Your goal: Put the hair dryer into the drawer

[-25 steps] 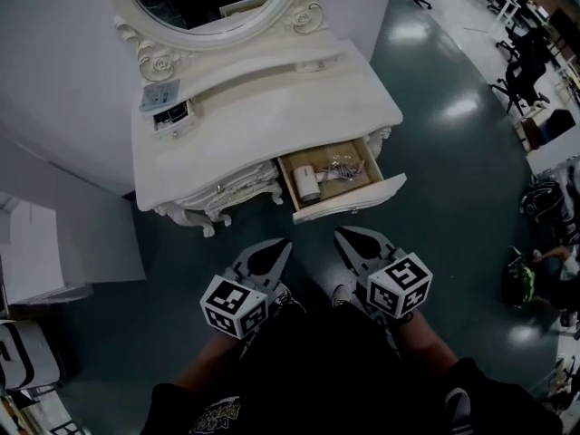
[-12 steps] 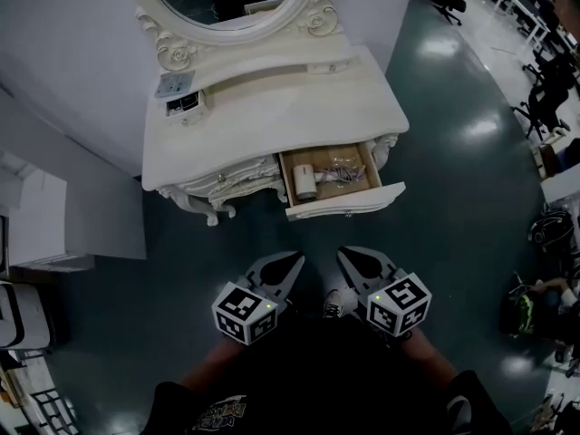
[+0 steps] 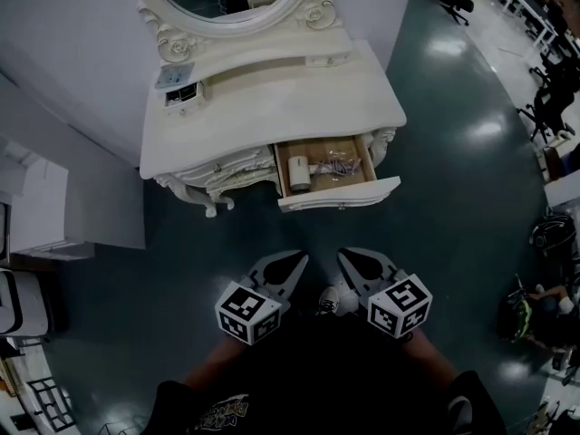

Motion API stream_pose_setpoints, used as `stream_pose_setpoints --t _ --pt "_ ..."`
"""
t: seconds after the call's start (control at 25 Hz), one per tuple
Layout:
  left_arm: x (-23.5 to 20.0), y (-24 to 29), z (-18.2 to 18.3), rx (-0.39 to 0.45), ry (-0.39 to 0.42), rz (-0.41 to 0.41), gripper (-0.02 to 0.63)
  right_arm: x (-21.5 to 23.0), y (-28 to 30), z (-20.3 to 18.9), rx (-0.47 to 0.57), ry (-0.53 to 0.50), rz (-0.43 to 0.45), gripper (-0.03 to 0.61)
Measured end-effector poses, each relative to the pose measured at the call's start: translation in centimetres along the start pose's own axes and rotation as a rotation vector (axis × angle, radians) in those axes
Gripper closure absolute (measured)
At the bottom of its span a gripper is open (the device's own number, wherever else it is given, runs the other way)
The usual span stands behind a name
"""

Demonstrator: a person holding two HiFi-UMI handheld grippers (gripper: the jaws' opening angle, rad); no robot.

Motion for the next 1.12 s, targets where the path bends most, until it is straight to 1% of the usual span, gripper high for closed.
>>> stream_pose_setpoints --t 0.08,0.32,0.48,0.68,0.8,1.0,1.12 --pt "0.4 0.1 0.2 0.010 -0.013 0.007 0.611 0.0 -0.3 -0.1 0.001 -0.001 0.005 0.549" --pt "1.0 0.1 0.3 0.003 0.001 0.024 0.611 -0.2 -0.7 -0.3 0.002 -0.010 0.016 0.549" --pt "1.5 0.1 -0.1 0.011 -0.001 0.005 0.611 -0.2 -0.9 -0.3 -0.001 -0.012 0.020 0.549" --pt "1.5 0.1 -0.2 -0.006 0.051 0.003 0.611 -0.2 -0.8 -0.5 0.000 -0.012 0.023 0.549" --pt "1.4 0.2 0.1 -0.005 0.042 0.012 0.611 -0.1 -0.7 -0.5 -0.003 -0.013 0.023 0.549" --pt "1.6 0.4 -0.4 -0.007 0.048 -0.001 0.611 -0.1 -0.8 -0.5 -0.005 -0.013 0.024 0.549" --pt "1.7 0.6 0.1 0.006 0.027 0.001 0.611 0.1 -0.8 -0.7 -0.006 -0.012 0.024 0.549"
Point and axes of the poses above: the fingertips, and each gripper's own axes: y forward along the fingers, x to its right, z out of its top, the point moved 4 cm from there along -y, backward along the fingers, and after that the axes turned 4 degrees about -x, right-handed, at the moved point
